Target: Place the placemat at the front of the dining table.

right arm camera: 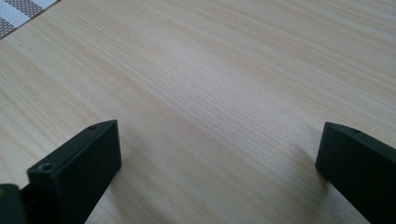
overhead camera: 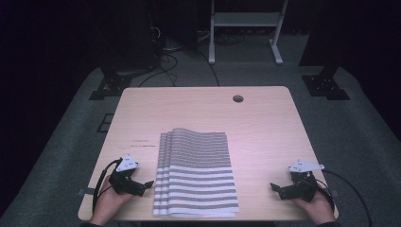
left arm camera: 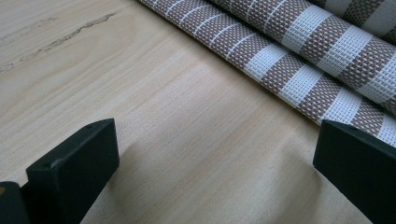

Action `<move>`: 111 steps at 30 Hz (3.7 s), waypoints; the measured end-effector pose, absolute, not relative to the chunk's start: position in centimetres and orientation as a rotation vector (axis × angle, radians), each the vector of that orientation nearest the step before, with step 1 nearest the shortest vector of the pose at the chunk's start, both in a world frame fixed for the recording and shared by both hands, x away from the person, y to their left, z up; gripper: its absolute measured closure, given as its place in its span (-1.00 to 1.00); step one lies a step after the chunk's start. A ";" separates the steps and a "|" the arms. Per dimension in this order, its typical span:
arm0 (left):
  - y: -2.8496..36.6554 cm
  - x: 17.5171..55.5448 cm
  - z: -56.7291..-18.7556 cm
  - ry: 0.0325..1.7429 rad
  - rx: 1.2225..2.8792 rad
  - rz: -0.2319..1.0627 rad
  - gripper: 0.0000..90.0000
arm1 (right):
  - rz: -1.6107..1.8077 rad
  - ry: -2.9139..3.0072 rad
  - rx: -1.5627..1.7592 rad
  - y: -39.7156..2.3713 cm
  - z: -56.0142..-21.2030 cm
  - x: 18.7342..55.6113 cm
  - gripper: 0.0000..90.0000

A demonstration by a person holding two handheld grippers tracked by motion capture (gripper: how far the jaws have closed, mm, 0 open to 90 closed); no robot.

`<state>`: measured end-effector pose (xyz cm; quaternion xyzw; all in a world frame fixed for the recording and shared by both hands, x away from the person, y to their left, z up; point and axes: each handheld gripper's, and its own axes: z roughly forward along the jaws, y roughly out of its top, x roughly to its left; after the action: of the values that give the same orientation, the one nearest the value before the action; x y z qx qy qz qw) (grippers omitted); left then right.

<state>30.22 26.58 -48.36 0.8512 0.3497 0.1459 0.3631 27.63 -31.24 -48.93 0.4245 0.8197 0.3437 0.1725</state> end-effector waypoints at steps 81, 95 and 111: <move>17.4 31.7 -45.0 0.710 2.249 0.173 -1.00 | 0.975 2.324 1.208 -31.2 -48.9 27.6 -1.00; 17.0 31.8 -46.1 0.737 2.280 0.155 -1.00 | 0.974 2.324 1.208 -31.2 -48.9 27.6 -1.00; 16.5 31.7 -46.1 0.729 2.276 0.128 -0.82 | 0.974 2.324 1.209 -31.2 -48.9 27.6 -1.00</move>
<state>31.72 16.49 -46.12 0.8851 0.2834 0.0498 0.3657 27.63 -31.24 -48.92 0.4260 0.8190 0.3433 0.1727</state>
